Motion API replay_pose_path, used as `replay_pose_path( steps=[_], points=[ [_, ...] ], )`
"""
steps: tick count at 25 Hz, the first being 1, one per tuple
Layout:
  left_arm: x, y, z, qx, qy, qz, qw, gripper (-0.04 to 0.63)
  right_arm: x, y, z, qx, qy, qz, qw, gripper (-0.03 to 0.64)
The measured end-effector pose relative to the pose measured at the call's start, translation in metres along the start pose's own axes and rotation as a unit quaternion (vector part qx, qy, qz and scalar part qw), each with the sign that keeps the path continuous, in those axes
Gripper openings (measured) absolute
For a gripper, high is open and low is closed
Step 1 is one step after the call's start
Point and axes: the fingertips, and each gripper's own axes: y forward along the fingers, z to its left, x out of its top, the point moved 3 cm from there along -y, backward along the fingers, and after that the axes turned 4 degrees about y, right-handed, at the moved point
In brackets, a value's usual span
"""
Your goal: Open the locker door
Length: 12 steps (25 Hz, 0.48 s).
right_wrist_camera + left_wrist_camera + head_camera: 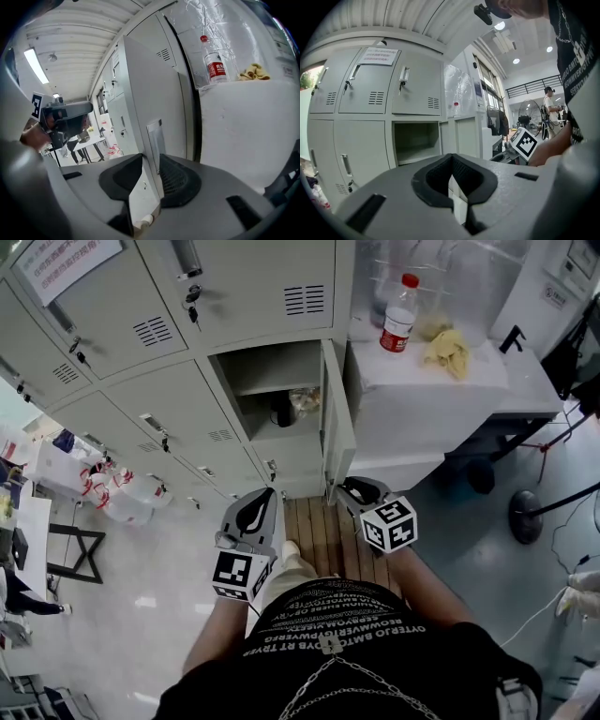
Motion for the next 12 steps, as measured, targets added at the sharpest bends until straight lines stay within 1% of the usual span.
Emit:
replay_pose_path(
  steps=[3,7,9,10,11,12],
  points=[
    [0.0,-0.004,-0.011,0.004,0.0,0.002,1.0,-0.003,-0.006,-0.007,-0.01,-0.002,0.002,0.002,1.0,0.104],
    [0.005,-0.011,-0.019,0.018,0.0,0.001,0.9998,-0.003,-0.009,-0.016,-0.011,0.02,-0.005,-0.001,1.0,0.095],
    [0.008,-0.015,-0.022,0.023,0.002,0.0,0.9997,-0.003,-0.007,-0.031,-0.007,0.023,-0.006,-0.008,1.0,0.093],
    [0.01,-0.017,-0.025,0.024,0.003,-0.001,0.9997,-0.003,-0.005,-0.043,-0.004,0.023,-0.007,-0.015,1.0,0.072],
    [0.011,-0.02,-0.028,0.024,0.003,-0.001,0.9997,-0.003,-0.002,-0.058,0.001,0.023,-0.01,-0.027,0.999,0.022],
    [0.012,-0.022,-0.031,0.024,0.004,-0.002,0.9997,-0.003,0.002,-0.074,0.007,0.021,-0.016,-0.043,0.999,-0.002]
  ],
)
